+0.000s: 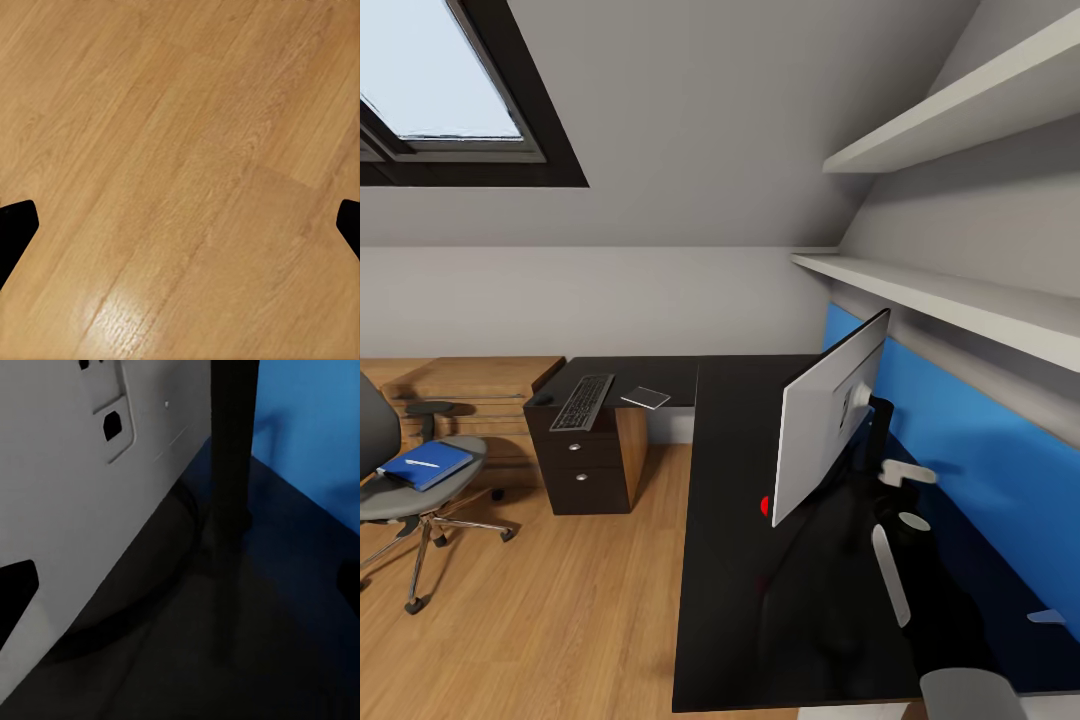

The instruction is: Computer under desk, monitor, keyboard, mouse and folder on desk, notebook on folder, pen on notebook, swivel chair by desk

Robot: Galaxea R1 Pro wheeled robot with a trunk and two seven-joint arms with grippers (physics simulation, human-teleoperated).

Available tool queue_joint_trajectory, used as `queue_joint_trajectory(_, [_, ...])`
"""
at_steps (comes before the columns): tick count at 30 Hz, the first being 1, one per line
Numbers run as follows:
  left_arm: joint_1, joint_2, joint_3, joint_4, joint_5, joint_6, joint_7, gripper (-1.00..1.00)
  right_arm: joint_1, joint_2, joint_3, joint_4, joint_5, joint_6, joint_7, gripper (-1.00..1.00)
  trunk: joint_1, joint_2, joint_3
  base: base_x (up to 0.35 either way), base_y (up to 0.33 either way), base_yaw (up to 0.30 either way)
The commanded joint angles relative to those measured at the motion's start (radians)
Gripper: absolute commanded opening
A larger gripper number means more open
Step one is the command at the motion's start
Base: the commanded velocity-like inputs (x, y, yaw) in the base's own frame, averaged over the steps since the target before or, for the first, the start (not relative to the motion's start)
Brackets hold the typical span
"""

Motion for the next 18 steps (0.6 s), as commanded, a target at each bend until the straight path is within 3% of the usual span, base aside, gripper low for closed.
queue_joint_trajectory(1, [-0.001, 0.002, -0.009, 0.002, 0.011, -0.009, 0.006, 1.00, 0.000, 0.006, 0.001, -0.004, -0.003, 0.005, -0.003, 1.00, 0.000, -0.001, -0.001, 0.000, 0.000, 0.000])
queue_joint_trajectory(8, [-0.001, 0.001, -0.012, 0.007, 0.012, -0.016, 0.006, 1.00, 0.003, 0.018, 0.002, -0.011, 0.001, -0.031, -0.005, 1.00, 0.000, -0.001, -0.001, -0.001, 0.012, 0.000])
queue_joint_trajectory(14, [-0.001, 0.001, -0.012, 0.007, 0.012, -0.016, 0.006, 1.00, 0.024, 0.019, 0.004, -0.023, 0.005, -0.044, -0.008, 1.00, 0.000, -0.001, -0.001, -0.127, 0.262, 0.000])
queue_joint_trajectory(18, [-0.001, 0.001, -0.012, 0.007, 0.012, -0.016, 0.006, 1.00, 0.070, 0.021, 0.031, -0.064, 0.012, -0.146, -0.010, 1.00, 0.000, -0.001, -0.001, -0.150, 0.296, 0.000])
